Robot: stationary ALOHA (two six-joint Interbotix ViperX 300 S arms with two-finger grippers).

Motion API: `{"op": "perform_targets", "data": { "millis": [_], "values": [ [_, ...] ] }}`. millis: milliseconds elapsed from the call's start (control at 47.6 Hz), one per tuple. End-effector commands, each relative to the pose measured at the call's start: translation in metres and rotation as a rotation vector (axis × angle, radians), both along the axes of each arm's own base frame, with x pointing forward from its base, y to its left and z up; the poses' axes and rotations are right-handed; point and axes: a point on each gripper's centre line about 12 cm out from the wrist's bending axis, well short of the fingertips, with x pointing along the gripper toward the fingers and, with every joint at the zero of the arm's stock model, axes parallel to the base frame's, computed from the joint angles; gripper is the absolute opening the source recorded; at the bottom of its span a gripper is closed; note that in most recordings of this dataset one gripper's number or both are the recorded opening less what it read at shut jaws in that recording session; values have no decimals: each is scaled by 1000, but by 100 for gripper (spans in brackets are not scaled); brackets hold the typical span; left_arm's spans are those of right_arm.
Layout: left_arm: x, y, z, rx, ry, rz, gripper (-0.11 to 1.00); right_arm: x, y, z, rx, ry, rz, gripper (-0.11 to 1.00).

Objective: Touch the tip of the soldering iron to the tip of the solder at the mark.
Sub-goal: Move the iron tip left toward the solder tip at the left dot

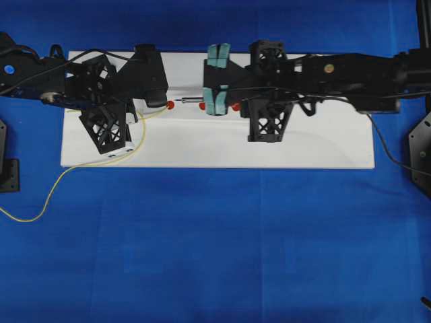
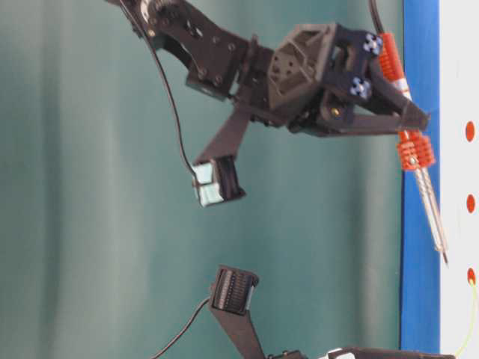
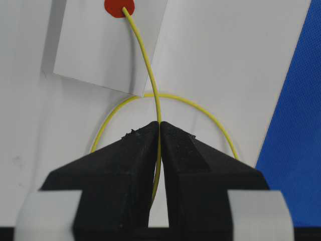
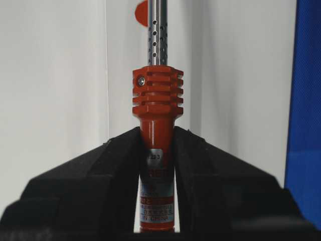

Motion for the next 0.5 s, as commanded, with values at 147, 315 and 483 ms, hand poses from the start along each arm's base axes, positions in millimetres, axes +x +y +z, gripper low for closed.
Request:
{"op": "perform_targets", "data": {
  "millis": [147, 315, 483],
  "values": [
    [5, 1, 10, 3, -29, 4, 1, 12, -3, 3, -7, -19, 4, 6],
    [5, 1, 10, 2, -28, 4, 1, 12, -3, 0, -6, -9, 4, 6],
    [5, 1, 10, 0, -28, 6, 1, 15, -3, -2, -6, -8, 5, 6]
  ]
}}
